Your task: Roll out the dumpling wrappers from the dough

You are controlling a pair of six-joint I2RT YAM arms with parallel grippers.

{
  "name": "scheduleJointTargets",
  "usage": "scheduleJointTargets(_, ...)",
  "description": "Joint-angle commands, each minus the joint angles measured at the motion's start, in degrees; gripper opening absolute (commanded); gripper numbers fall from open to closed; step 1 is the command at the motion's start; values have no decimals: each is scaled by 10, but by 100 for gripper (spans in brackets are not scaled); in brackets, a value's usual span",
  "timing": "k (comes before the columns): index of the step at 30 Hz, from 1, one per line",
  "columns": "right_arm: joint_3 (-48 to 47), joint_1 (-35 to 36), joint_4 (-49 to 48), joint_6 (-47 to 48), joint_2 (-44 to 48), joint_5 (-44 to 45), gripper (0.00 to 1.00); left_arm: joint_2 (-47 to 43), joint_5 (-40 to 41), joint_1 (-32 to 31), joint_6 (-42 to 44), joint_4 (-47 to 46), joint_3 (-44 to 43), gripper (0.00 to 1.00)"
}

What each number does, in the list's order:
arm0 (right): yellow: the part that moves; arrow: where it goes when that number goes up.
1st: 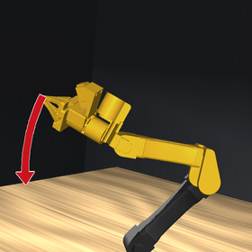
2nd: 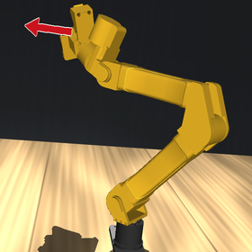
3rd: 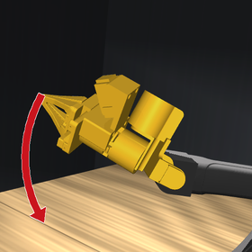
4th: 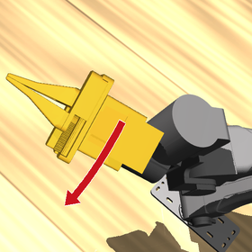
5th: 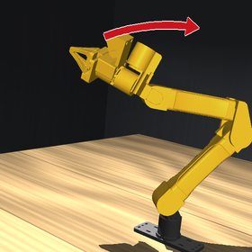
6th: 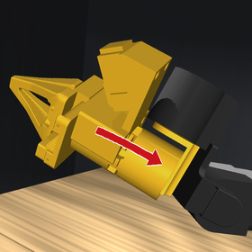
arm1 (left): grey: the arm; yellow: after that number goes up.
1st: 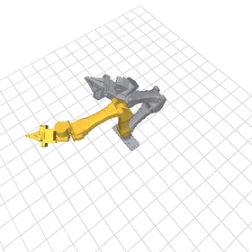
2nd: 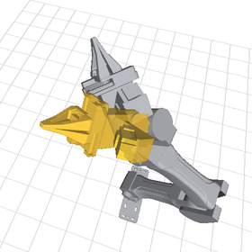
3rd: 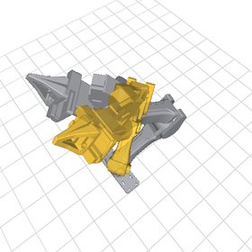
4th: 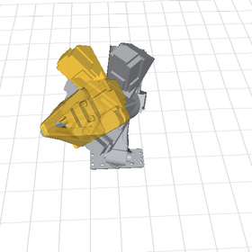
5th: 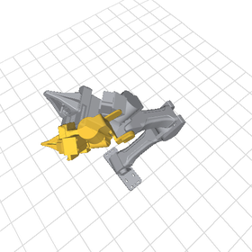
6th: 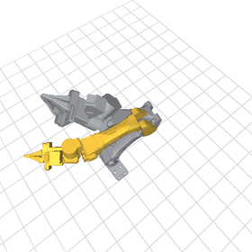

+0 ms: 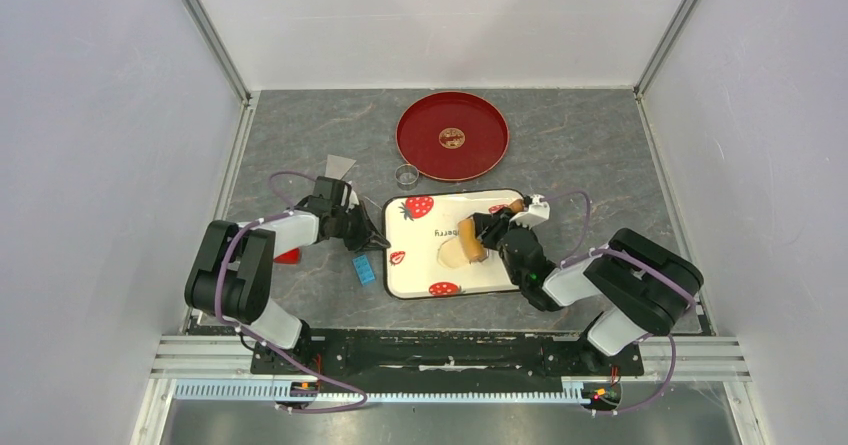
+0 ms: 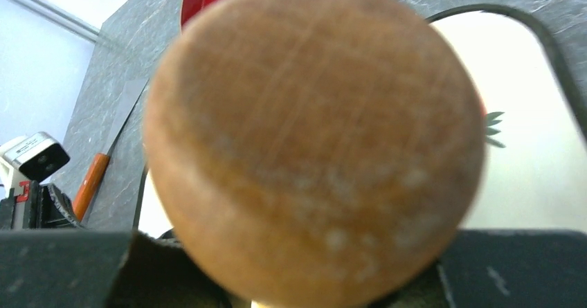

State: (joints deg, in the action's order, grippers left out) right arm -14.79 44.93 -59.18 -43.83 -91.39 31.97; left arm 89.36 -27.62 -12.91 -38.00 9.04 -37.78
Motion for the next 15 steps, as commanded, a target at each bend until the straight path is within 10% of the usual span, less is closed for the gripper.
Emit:
scheduleJointTargets(1,75,-15,298,79,-31,48,0,-13,105,40,4,50,2,2)
scheduleJointTargets(15,22,-30,356,130,148,-16,0,30,51,39,18,25,-10,2)
